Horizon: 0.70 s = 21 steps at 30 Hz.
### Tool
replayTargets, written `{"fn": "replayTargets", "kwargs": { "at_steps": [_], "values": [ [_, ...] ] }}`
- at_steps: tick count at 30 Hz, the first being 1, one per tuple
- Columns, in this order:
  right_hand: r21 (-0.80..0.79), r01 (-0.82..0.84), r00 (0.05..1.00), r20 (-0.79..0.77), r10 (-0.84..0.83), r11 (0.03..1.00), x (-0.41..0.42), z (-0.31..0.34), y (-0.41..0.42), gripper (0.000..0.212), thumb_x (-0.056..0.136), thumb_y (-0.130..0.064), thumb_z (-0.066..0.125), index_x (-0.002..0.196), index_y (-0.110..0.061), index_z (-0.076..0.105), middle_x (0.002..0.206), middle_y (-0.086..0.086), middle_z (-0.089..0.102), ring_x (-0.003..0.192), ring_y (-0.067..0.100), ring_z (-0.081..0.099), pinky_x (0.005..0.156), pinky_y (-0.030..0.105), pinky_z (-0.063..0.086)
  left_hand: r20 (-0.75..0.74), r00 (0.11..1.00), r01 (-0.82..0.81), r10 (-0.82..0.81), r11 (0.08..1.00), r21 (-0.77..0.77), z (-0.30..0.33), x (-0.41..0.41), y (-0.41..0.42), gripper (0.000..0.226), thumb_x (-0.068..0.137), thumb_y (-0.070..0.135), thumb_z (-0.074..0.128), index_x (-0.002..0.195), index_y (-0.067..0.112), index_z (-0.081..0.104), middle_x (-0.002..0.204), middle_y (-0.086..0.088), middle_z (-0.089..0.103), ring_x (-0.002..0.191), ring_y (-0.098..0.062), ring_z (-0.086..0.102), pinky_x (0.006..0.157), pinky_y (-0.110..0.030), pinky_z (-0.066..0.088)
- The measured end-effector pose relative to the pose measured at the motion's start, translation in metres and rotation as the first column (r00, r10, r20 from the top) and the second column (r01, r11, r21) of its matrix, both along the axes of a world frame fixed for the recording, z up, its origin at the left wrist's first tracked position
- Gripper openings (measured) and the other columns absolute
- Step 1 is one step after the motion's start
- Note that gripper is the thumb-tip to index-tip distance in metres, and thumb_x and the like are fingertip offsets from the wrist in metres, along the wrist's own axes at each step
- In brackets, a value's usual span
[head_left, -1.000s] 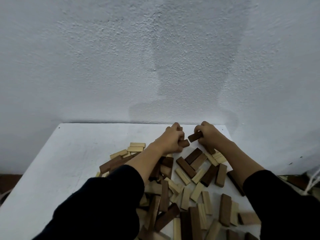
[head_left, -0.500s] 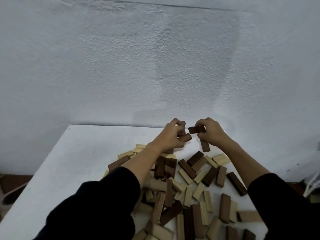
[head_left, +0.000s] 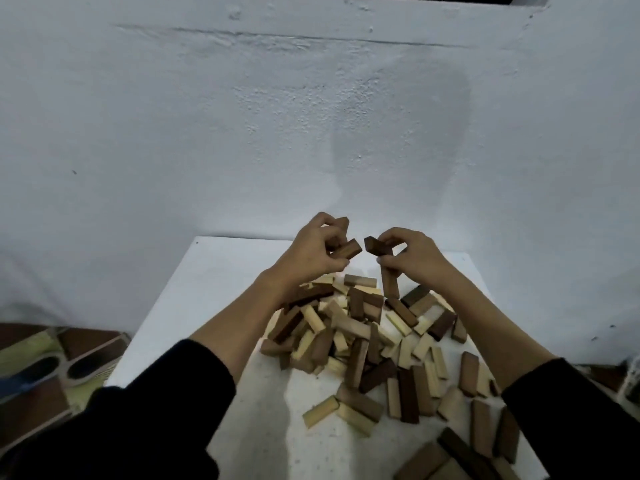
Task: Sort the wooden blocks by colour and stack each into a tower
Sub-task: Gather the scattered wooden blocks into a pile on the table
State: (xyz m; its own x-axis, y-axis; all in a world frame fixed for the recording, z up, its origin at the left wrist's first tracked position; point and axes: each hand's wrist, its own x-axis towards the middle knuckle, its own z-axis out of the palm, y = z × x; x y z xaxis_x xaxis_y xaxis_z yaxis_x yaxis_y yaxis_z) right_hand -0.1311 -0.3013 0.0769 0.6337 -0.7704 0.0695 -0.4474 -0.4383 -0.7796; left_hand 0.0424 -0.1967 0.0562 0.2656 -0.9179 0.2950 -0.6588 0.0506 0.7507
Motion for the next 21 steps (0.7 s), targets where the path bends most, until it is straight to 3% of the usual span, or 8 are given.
{"fn": "replayTargets", "kwargs": {
  "at_steps": [3, 6, 8, 11, 13, 16, 18, 21],
  "values": [
    [0.011, -0.059, 0.998, -0.033, 0.059, 0.998, 0.009, -0.013, 0.036, 0.025, 0.077, -0.003, 0.068, 0.099, -0.014, 0.065, 0.102, 0.003, 0.062, 0.062, 0.009, 0.053, 0.049, 0.006, 0.041, -0.008, 0.998, -0.067, 0.067, 0.997, 0.034, -0.012, 0.011, 0.039, 0.022, 0.068, 0.007, 0.079, 0.079, 0.017, 0.063, 0.107, 0.005, 0.047, 0.079, -0.004, 0.054, 0.067, -0.002, 0.038],
    [-0.021, -0.100, 0.991, -0.093, 0.098, 0.995, 0.018, -0.029, 0.054, 0.024, 0.077, -0.004, 0.067, 0.097, -0.018, 0.065, 0.106, 0.006, 0.062, 0.075, 0.013, 0.053, 0.054, 0.005, 0.039, -0.019, 0.996, -0.091, 0.093, 0.992, 0.083, -0.023, 0.018, 0.066, 0.026, 0.066, 0.010, 0.083, 0.077, 0.019, 0.061, 0.103, 0.002, 0.049, 0.077, -0.005, 0.054, 0.066, -0.002, 0.037],
    [-0.014, -0.099, 0.984, -0.149, 0.096, 0.995, 0.022, -0.037, 0.060, 0.023, 0.078, -0.006, 0.067, 0.098, -0.018, 0.064, 0.109, 0.008, 0.062, 0.083, 0.016, 0.053, 0.058, 0.013, 0.040, -0.009, 0.997, -0.080, 0.082, 0.988, 0.134, -0.032, 0.021, 0.080, 0.025, 0.069, 0.005, 0.080, 0.082, 0.017, 0.063, 0.105, -0.001, 0.050, 0.077, -0.003, 0.052, 0.067, -0.003, 0.038],
    [-0.033, -0.109, 0.966, -0.238, 0.098, 0.993, 0.023, -0.047, 0.067, 0.027, 0.086, -0.010, 0.063, 0.113, -0.012, 0.063, 0.118, 0.008, 0.060, 0.101, 0.021, 0.054, 0.077, 0.018, 0.035, 0.057, 0.997, -0.064, 0.051, 0.969, 0.237, -0.048, 0.023, 0.095, 0.026, 0.071, 0.007, 0.079, 0.092, 0.011, 0.065, 0.105, -0.004, 0.050, 0.078, -0.007, 0.050, 0.066, -0.002, 0.037],
    [-0.057, -0.125, 0.965, -0.237, 0.108, 0.991, 0.024, -0.054, 0.077, 0.028, 0.094, -0.013, 0.054, 0.121, -0.010, 0.061, 0.121, 0.005, 0.058, 0.111, 0.021, 0.051, 0.078, 0.015, 0.029, 0.076, 0.996, -0.057, 0.038, 0.959, 0.279, -0.061, 0.022, 0.101, 0.028, 0.073, 0.009, 0.078, 0.098, 0.009, 0.065, 0.104, -0.004, 0.048, 0.087, -0.013, 0.050, 0.068, -0.003, 0.036],
    [-0.051, -0.126, 0.976, -0.187, 0.115, 0.991, 0.025, -0.066, 0.092, 0.033, 0.102, -0.021, 0.038, 0.117, -0.004, 0.062, 0.114, 0.009, 0.063, 0.109, 0.024, 0.054, 0.085, 0.024, 0.033, 0.028, 0.998, -0.067, 0.062, 0.965, 0.253, -0.076, 0.016, 0.108, 0.032, 0.083, 0.013, 0.070, 0.114, 0.011, 0.061, 0.113, -0.006, 0.045, 0.102, -0.016, 0.046, 0.079, -0.006, 0.035],
    [-0.030, -0.113, 0.982, -0.153, 0.108, 0.993, 0.024, -0.073, 0.100, 0.038, 0.103, -0.026, 0.032, 0.117, -0.005, 0.061, 0.115, 0.012, 0.062, 0.108, 0.026, 0.053, 0.090, 0.032, 0.037, 0.038, 0.997, -0.081, 0.074, 0.967, 0.243, -0.082, 0.010, 0.112, 0.039, 0.091, 0.021, 0.062, 0.129, 0.016, 0.053, 0.125, -0.007, 0.044, 0.116, -0.018, 0.042, 0.093, -0.016, 0.033],
    [-0.013, -0.127, 0.982, -0.140, 0.124, 0.992, 0.025, -0.075, 0.105, 0.041, 0.103, -0.030, 0.029, 0.118, -0.005, 0.059, 0.115, 0.009, 0.060, 0.108, 0.024, 0.053, 0.085, 0.028, 0.036, 0.010, 0.996, -0.090, 0.090, 0.965, 0.248, -0.087, 0.004, 0.116, 0.050, 0.093, 0.037, 0.055, 0.138, 0.020, 0.044, 0.138, -0.007, 0.040, 0.128, -0.020, 0.036, 0.103, -0.021, 0.026]
  ]
}}
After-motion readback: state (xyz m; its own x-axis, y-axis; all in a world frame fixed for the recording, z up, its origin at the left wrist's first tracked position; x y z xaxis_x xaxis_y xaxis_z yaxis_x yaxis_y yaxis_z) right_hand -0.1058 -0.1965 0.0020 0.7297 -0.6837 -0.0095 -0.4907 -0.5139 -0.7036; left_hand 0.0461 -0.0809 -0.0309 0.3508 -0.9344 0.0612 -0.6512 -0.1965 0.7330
